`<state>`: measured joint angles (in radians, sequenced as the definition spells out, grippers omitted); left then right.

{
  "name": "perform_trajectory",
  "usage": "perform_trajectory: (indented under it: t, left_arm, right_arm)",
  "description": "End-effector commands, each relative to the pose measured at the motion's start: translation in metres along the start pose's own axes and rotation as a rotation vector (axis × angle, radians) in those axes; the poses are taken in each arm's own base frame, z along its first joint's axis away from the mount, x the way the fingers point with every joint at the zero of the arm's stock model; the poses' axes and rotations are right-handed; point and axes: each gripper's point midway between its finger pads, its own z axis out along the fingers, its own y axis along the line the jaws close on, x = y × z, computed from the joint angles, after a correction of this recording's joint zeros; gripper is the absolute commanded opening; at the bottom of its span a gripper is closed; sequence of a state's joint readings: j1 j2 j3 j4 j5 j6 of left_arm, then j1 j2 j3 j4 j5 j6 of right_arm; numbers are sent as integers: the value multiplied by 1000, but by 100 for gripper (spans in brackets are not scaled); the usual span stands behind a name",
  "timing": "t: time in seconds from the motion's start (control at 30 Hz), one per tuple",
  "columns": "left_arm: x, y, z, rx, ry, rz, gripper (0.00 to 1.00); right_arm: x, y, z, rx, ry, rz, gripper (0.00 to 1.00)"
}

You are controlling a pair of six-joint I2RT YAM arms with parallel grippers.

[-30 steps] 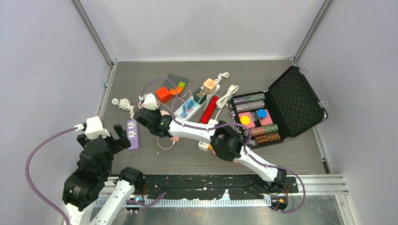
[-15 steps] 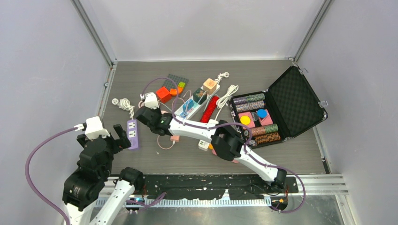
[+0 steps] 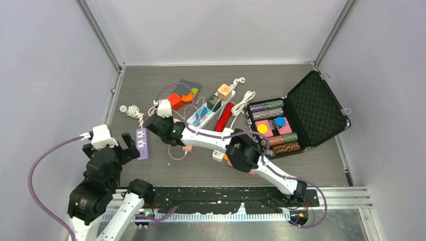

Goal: Insert the plug
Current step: Press the plug into the socket.

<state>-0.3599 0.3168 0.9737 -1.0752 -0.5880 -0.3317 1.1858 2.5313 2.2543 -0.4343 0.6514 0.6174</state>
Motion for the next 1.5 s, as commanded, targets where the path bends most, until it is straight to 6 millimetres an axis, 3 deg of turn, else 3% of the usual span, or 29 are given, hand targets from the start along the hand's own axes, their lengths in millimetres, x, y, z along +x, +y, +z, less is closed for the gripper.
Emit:
perform_trajectory:
  t: [0.0, 0.13, 0.4, 0.53, 0.67, 0.8, 0.97, 1.07, 1.13, 1.27, 1.4, 1.43, 1.47]
  left_arm:
    - [-1, 3, 3, -27, 4, 23, 97]
    - [2, 3, 5, -31, 11, 29, 97]
    - [2, 5, 6, -44, 14, 49, 97]
    - [2, 4, 8, -45, 17, 57, 97]
    - [2, 3, 9, -43, 18, 61, 97]
    - [0, 4, 8, -46, 14, 63, 97]
    - [-7, 5, 4, -46, -1, 52, 98]
    - [-11, 6, 2, -47, -10, 44, 98]
    - [-13, 7, 0, -46, -16, 40, 98]
    - [-17, 7, -1, -45, -19, 35, 98]
    - [-19, 7, -3, -41, -23, 30, 98]
    - [-20, 7, -3, -41, -24, 27, 98]
    - [-21, 7, -4, -39, -27, 25, 98]
  right_arm:
    - [119, -24, 10, 48, 237, -130, 5]
    - [147, -31, 12, 54, 283, -177, 5]
    - [181, -41, 18, 83, 338, -231, 5]
    - [191, -47, 19, 120, 351, -284, 5]
    - [187, -50, 16, 150, 342, -332, 5]
    - [158, -43, 12, 140, 291, -349, 5]
    - [104, -18, 7, 72, 202, -282, 17]
    - [82, -6, 6, 43, 163, -251, 22]
    - [77, -2, 6, 30, 150, -245, 31]
    - [63, 8, 4, -19, 141, -205, 58]
    - [20, 21, -11, -94, 89, -121, 77]
    - [-2, 26, -19, -124, 58, -89, 80]
    - [-7, 25, -22, -132, 52, -83, 83]
